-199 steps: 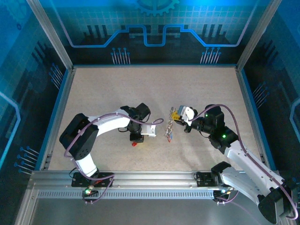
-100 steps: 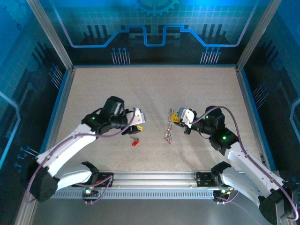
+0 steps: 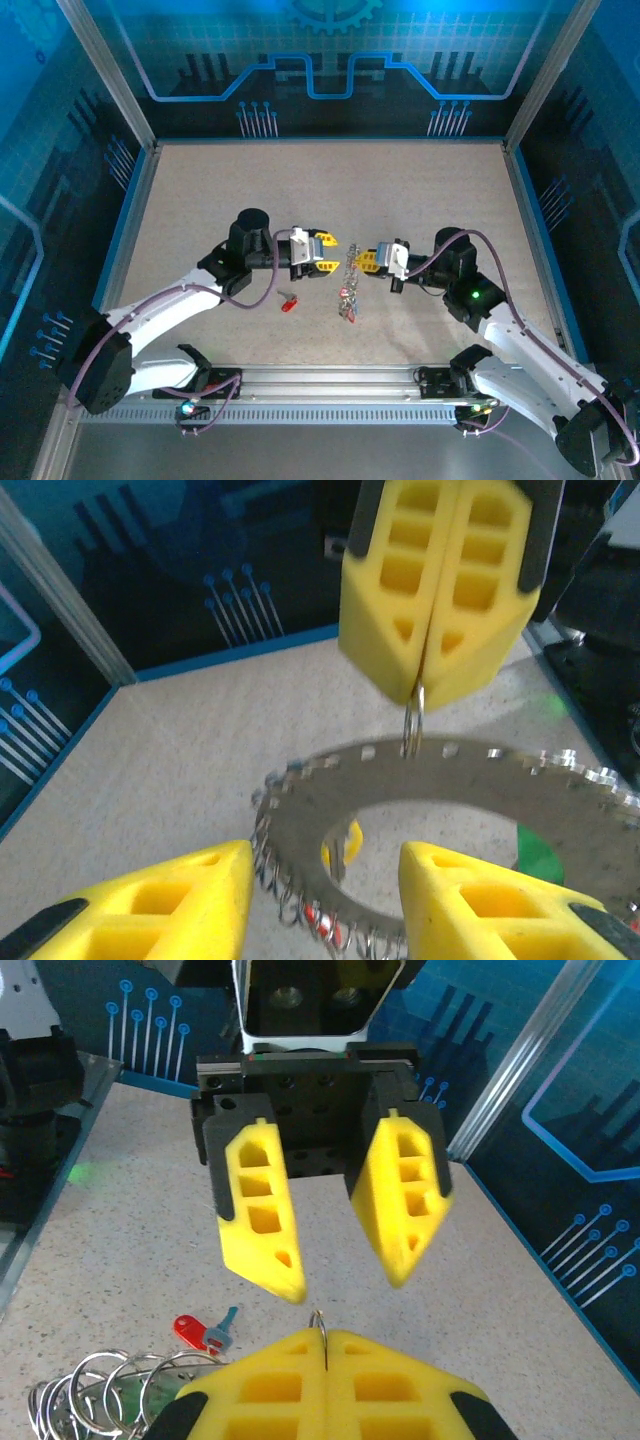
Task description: Put the keys on the keyring
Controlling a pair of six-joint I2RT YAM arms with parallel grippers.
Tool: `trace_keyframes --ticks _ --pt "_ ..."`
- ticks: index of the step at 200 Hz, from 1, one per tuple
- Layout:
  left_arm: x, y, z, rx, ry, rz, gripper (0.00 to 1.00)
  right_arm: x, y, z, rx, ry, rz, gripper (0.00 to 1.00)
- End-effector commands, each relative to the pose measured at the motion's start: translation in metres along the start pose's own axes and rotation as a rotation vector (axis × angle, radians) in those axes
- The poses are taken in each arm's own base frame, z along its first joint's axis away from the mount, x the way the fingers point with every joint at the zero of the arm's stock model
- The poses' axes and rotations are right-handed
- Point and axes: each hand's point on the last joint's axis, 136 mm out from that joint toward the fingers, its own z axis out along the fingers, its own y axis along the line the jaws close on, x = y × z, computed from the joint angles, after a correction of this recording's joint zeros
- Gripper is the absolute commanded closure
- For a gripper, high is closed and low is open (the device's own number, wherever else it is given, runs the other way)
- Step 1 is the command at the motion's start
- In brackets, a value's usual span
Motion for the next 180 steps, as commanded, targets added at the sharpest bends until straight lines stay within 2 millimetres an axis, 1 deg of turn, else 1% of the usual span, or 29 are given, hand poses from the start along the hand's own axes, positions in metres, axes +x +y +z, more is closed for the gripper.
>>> trace_keyframes --ticks 1,29,61,104,140,180 --pt "-0.024 -0.006 0.004 0.054 -0.105 0.059 0.59 -0.015 0.002 0.001 -0.023 -0.049 -0.053 1.0" --pt "-0.023 -0.017 0.004 0.114 -0.111 0.04 0.59 -0.014 0.001 0.001 -0.014 -0.039 -0.056 1.0" --pt "-0.016 -0.027 0.008 0.163 -0.085 0.006 0.57 -0.014 0.002 0.001 -0.014 -0.035 -0.057 1.0" --pt "-0.013 -0.02 0.016 0.139 -0.059 -0.016 0.59 -0.014 0.004 0.002 -0.019 -0.033 -0.063 1.0" --pt "-0.016 -0.024 0.02 0.167 -0.071 -0.026 0.66 -0.014 0.004 0.002 -0.014 -0.024 -0.065 1.0" --pt "-0.017 -0.028 0.021 0.186 -0.07 -0.045 0.77 -0.012 0.004 0.002 -0.005 -0.011 -0.069 1.0"
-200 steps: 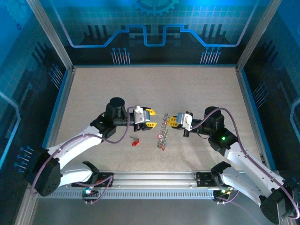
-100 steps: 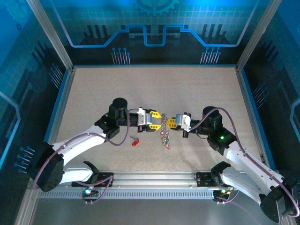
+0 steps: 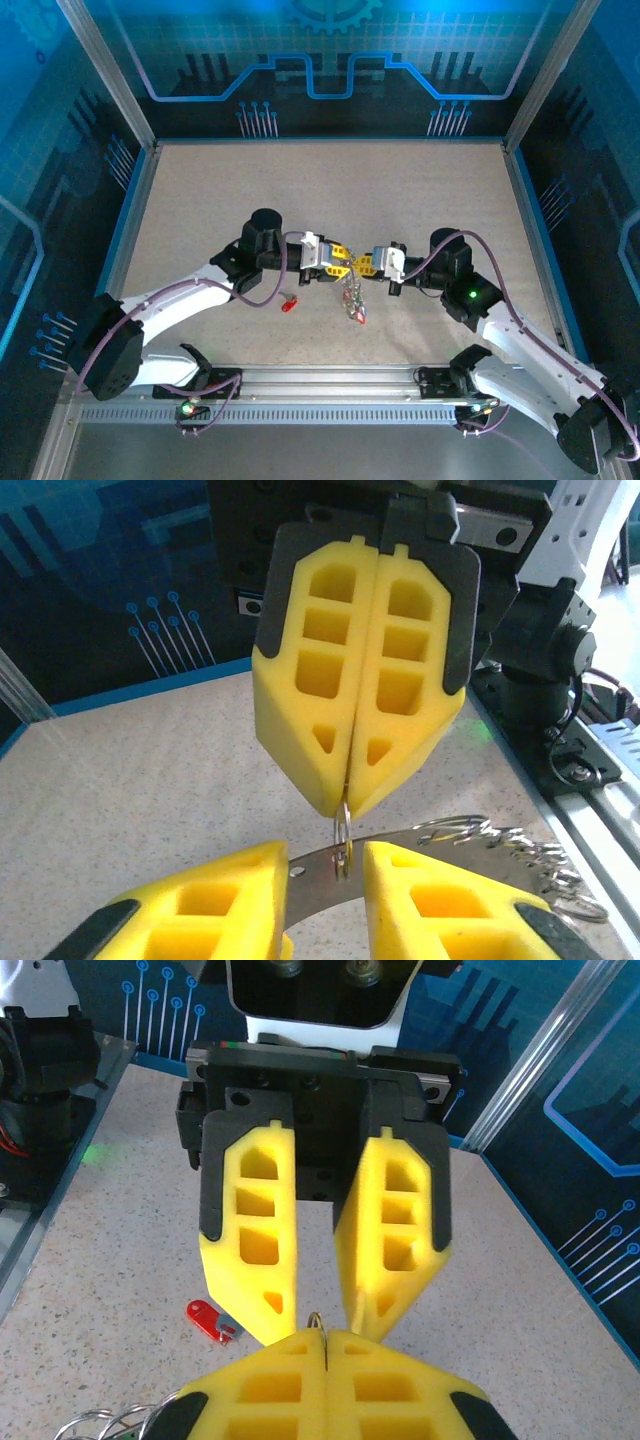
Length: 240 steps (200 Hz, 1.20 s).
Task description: Put the keys on the keyring
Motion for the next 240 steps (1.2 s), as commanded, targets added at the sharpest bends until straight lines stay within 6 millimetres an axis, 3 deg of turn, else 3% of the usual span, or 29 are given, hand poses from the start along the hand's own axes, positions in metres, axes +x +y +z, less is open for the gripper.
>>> trace_keyframes --ticks 1,17,39,65,81,105,158,179,184,240 --pt "-0.014 -0.003 0.003 0.042 -0.032 0.006 0.78 -0.018 -0.004 -0.002 0.018 -0.038 -0.056 1.0" --pt "-0.014 -0.004 0.003 0.045 -0.032 0.007 0.83 -0.019 -0.005 -0.003 0.021 -0.038 -0.058 1.0" --pt "-0.013 -0.003 0.002 0.034 -0.019 0.017 1.0 -0.019 -0.004 -0.003 0.018 -0.036 -0.057 1.0" --pt "-0.009 0.004 -0.001 -0.016 0.021 0.045 1.0 -0.016 -0.007 -0.002 0.019 0.002 -0.027 0.99" --pt "-0.011 0.006 -0.005 -0.049 0.028 0.081 1.0 -0.01 -0.008 0.0 0.003 0.049 0.014 0.76" --pt "-0.014 0.006 -0.009 -0.061 0.037 0.117 1.0 -0.004 -0.004 0.004 -0.045 0.09 0.059 0.66" --pt "-0.015 0.001 -0.015 -0.046 0.081 0.17 1.0 0.0 -0.003 0.01 -0.117 0.197 0.11 0.68" --pt "-0.017 0.001 -0.016 -0.049 0.081 0.184 1.0 0.01 0.006 0.011 -0.159 0.243 0.113 0.68" --pt "-0.018 0.001 -0.017 -0.049 0.08 0.187 1.0 0.002 0.002 0.011 -0.155 0.234 0.093 0.68" --pt "-0.024 0.002 -0.018 -0.055 0.054 0.182 1.0 0.005 0.017 0.011 -0.207 0.267 0.039 0.63"
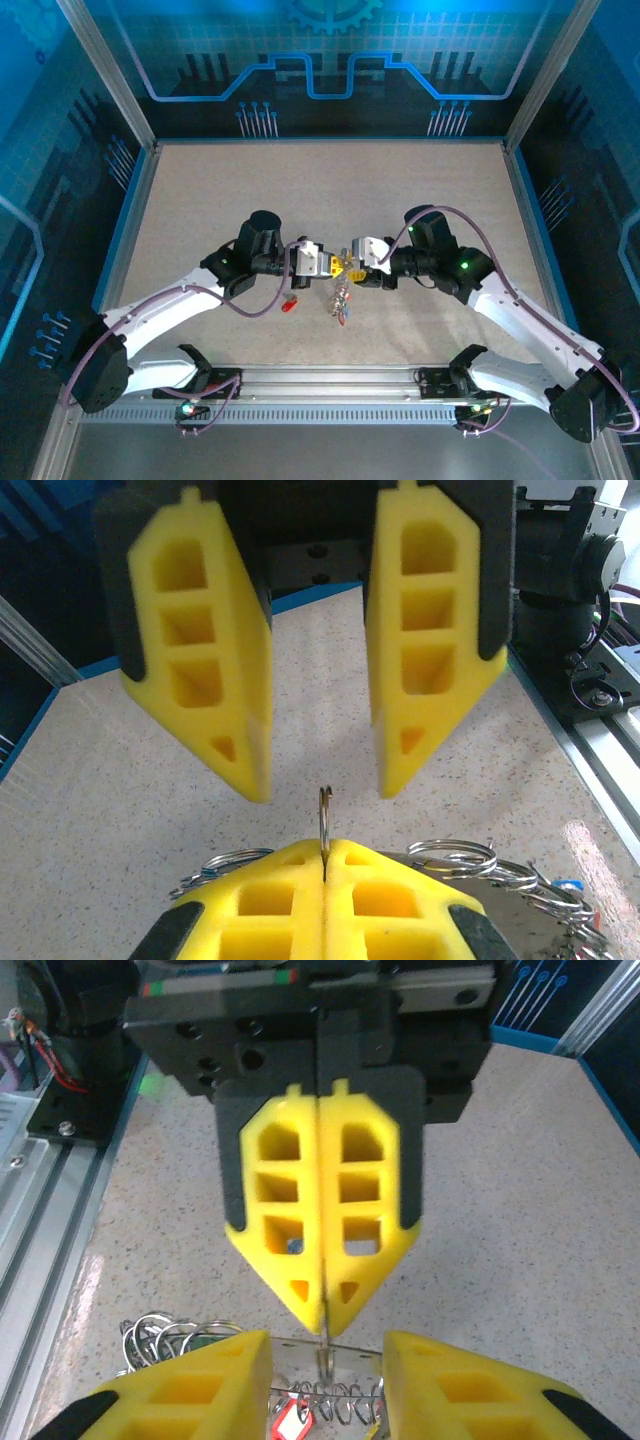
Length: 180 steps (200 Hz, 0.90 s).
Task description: Put the keys on the keyring
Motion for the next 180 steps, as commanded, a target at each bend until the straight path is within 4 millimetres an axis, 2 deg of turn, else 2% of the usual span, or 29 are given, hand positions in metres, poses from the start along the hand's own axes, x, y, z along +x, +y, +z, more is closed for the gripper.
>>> trace_keyframes --ticks 1,28,64,82,86,98,180 --pt "-0.033 0.01 -0.009 -0.027 -0.082 0.082 1.0 0.0 0.009 -0.001 -0.03 0.029 -0.033 0.63" --pt "-0.035 0.007 -0.009 -0.016 -0.096 0.087 1.0 0.008 0.005 0.003 0.014 0.081 -0.059 0.63" --pt "-0.037 0.003 -0.01 -0.002 -0.119 0.092 1.0 0.006 0.002 0.002 0.053 0.076 -0.088 0.64" --pt "-0.038 0.002 -0.01 -0.002 -0.129 0.097 1.0 0.001 -0.003 0.0 0.083 0.065 -0.101 0.7" --pt "-0.037 0.001 -0.01 -0.001 -0.131 0.097 1.0 0.009 0.001 0.002 0.077 0.08 -0.092 0.71" --pt "-0.039 0.0 -0.01 0.006 -0.141 0.1 1.0 0.01 -0.001 0.002 0.096 0.079 -0.095 0.73" --pt "-0.036 -0.001 -0.009 0.015 -0.137 0.088 1.0 0.001 0.001 -0.001 0.121 0.021 -0.138 0.71"
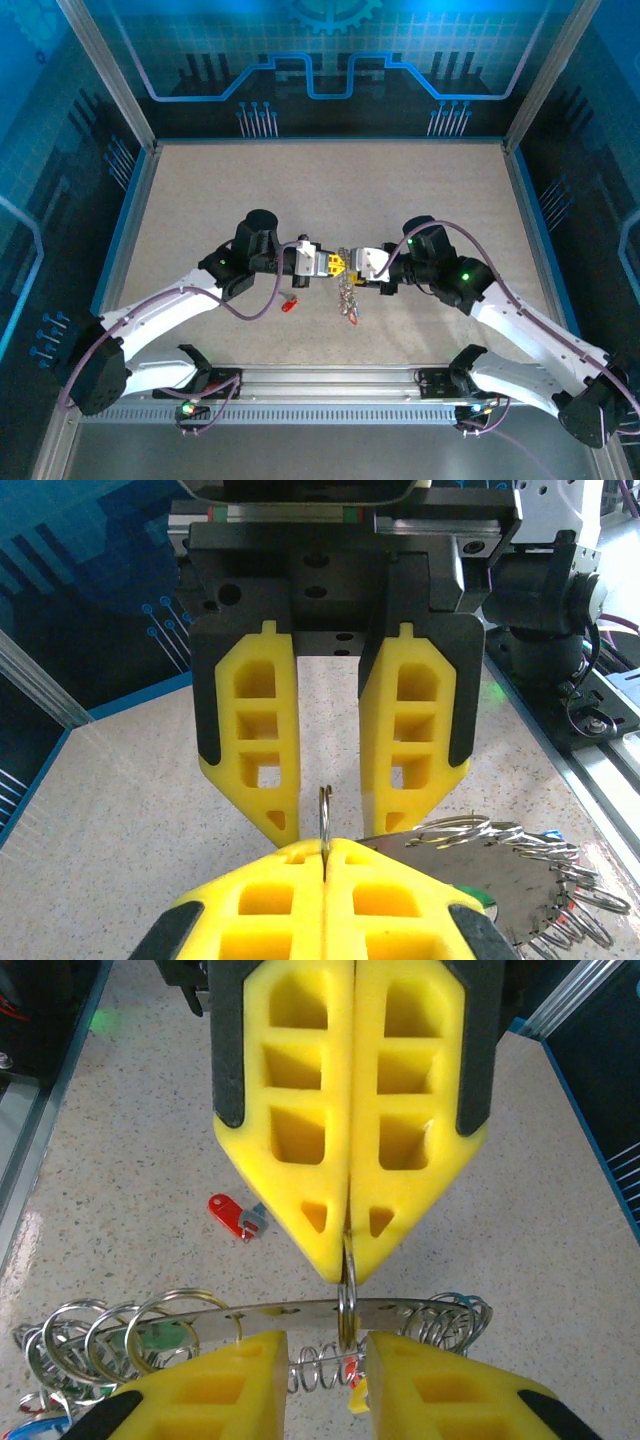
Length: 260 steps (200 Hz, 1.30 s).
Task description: Put the keys on the keyring
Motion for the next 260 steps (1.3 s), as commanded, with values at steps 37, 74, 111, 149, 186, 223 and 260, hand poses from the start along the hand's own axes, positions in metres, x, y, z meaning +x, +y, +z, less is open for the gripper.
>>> trace_keyframes --ticks 37,74,111,149,186,223,260 --pt "-0.015 -0.002 -0.003 0.021 -0.052 0.038 1.0 -0.01 0.002 -0.004 0.029 -0.048 -0.041 0.72" --pt "-0.016 -0.001 -0.003 0.02 -0.051 0.032 1.0 -0.009 0.002 -0.002 0.028 -0.053 -0.041 0.83" --pt "-0.014 -0.002 -0.001 0.027 -0.044 0.021 1.0 -0.01 0.001 0.0 0.038 -0.06 -0.039 0.75" --pt "-0.01 -0.002 0.0 0.031 -0.034 0.011 1.0 -0.012 0.0 -0.001 0.043 -0.069 -0.043 0.78" --pt "-0.011 -0.001 0.001 0.032 -0.036 0.011 1.0 -0.012 0.001 0.001 0.036 -0.069 -0.045 0.93" --pt "-0.013 0.0 0.0 0.018 -0.046 -0.03 0.77 -0.012 -0.004 0.0 0.089 -0.068 -0.07 1.0" --pt "-0.007 -0.004 -0.023 -0.076 0.038 -0.068 0.14 -0.013 -0.009 -0.013 0.203 -0.105 -0.147 1.0"
